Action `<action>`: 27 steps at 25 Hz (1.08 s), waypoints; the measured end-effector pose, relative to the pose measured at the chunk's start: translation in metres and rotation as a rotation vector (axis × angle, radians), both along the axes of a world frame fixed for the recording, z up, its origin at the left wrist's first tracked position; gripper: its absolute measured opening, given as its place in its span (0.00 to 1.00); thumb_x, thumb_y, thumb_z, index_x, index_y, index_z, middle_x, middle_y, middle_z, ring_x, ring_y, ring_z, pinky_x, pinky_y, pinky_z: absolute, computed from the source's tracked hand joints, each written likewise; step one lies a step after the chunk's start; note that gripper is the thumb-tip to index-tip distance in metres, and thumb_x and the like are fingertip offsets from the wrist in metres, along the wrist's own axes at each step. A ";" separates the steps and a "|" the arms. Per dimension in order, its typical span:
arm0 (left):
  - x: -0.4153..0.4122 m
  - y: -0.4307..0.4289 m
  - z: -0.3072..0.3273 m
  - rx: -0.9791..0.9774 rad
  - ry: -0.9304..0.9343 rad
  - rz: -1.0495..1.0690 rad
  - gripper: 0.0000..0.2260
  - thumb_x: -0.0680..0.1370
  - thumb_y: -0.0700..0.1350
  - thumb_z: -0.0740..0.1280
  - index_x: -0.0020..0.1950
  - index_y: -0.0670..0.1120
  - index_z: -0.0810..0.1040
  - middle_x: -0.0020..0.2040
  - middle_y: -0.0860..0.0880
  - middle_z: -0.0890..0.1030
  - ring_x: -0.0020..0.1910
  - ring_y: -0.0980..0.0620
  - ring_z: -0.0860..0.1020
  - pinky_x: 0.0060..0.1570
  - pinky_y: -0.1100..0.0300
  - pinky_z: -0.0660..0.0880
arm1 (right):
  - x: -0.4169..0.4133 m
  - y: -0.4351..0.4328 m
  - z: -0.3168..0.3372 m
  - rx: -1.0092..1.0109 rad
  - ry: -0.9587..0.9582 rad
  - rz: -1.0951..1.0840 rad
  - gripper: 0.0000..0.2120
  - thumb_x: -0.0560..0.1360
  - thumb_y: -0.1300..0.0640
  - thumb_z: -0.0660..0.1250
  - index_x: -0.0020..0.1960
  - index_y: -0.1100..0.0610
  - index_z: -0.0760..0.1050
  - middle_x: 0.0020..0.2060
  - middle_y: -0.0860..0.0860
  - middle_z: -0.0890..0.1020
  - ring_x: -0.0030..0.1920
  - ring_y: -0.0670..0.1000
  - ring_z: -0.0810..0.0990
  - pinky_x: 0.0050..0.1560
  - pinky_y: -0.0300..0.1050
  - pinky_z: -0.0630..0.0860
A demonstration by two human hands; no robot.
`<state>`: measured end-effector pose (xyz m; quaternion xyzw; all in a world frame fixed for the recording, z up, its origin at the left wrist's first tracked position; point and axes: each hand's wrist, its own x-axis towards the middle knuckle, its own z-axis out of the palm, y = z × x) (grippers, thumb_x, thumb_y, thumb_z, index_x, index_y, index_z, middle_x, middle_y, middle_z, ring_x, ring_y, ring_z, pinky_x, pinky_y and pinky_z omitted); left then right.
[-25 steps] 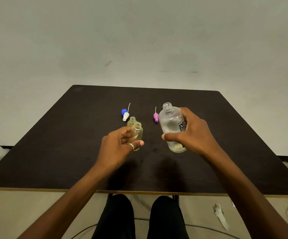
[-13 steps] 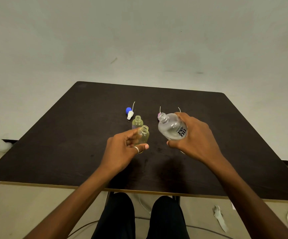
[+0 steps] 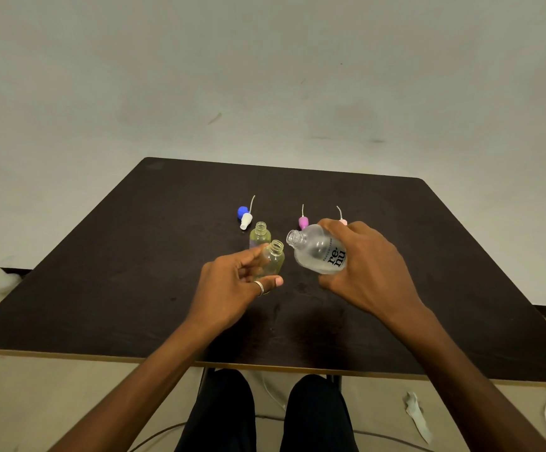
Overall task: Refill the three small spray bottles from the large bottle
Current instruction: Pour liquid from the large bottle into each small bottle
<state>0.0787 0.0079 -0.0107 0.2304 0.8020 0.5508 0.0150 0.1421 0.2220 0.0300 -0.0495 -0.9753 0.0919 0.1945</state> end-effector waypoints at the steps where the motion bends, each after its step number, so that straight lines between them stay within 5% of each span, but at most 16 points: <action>1: 0.000 0.000 0.000 0.001 0.003 0.000 0.26 0.69 0.46 0.79 0.66 0.52 0.79 0.53 0.56 0.85 0.49 0.67 0.82 0.51 0.75 0.74 | 0.000 0.000 0.000 0.011 -0.006 0.000 0.36 0.64 0.45 0.75 0.69 0.39 0.65 0.51 0.48 0.77 0.49 0.52 0.77 0.46 0.51 0.79; 22: 0.000 0.000 -0.002 -0.058 0.043 -0.003 0.27 0.69 0.47 0.79 0.66 0.59 0.77 0.47 0.67 0.80 0.47 0.73 0.80 0.51 0.78 0.72 | 0.002 -0.004 0.006 0.200 -0.002 -0.029 0.39 0.65 0.46 0.77 0.72 0.44 0.65 0.57 0.52 0.77 0.55 0.53 0.76 0.50 0.48 0.75; 27: 0.000 0.000 -0.003 -0.053 0.042 -0.005 0.28 0.69 0.46 0.80 0.66 0.58 0.77 0.49 0.63 0.83 0.48 0.71 0.80 0.52 0.76 0.73 | 0.003 -0.005 0.008 0.225 0.017 -0.031 0.38 0.65 0.47 0.78 0.72 0.44 0.67 0.57 0.52 0.78 0.54 0.54 0.77 0.50 0.49 0.75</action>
